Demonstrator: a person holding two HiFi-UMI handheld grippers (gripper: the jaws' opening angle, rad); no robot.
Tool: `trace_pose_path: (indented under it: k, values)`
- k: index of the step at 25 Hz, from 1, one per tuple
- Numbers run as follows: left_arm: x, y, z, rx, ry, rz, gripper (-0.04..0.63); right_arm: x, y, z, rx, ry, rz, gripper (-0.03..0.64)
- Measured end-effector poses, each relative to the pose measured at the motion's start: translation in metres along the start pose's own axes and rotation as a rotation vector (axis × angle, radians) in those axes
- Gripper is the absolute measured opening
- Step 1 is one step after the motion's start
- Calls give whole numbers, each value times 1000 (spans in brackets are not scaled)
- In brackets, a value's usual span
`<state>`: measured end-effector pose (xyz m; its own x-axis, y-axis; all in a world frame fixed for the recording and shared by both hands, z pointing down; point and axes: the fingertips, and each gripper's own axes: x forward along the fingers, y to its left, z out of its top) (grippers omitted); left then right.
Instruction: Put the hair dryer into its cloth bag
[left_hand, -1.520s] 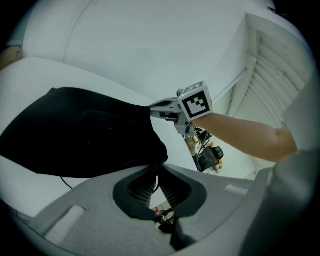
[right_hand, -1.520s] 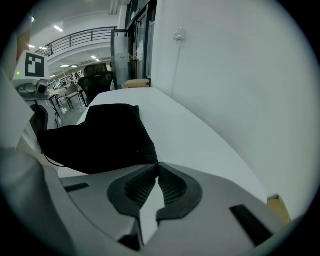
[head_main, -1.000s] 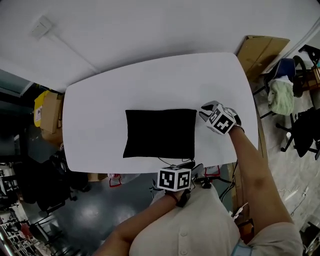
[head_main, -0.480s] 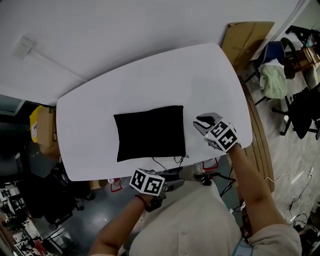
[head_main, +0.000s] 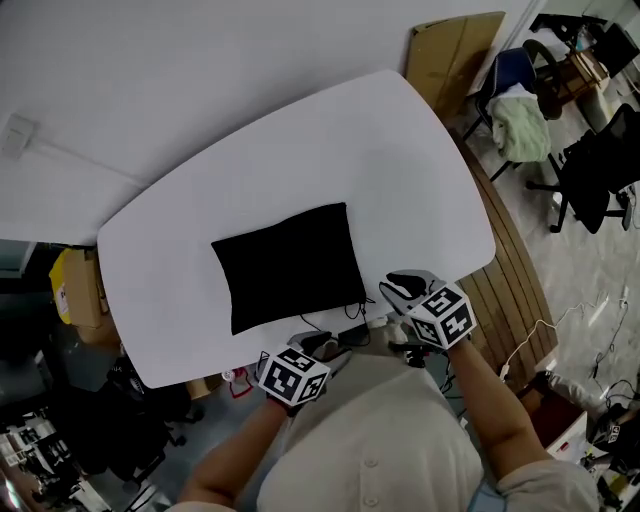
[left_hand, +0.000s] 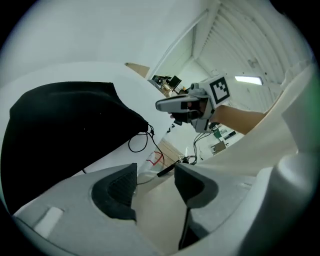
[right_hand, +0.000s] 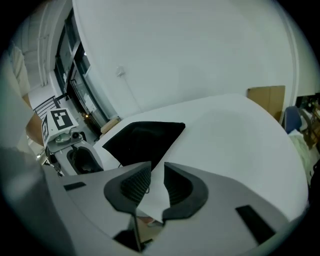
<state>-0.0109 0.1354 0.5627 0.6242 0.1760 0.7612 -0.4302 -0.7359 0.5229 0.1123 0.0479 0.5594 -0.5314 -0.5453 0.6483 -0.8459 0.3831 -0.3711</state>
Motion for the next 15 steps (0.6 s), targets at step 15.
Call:
trace_pose_path:
  k: [15]
  values:
    - [-14, 47, 121, 434, -90, 100, 218, 22, 62, -46, 220, 33, -97, 117]
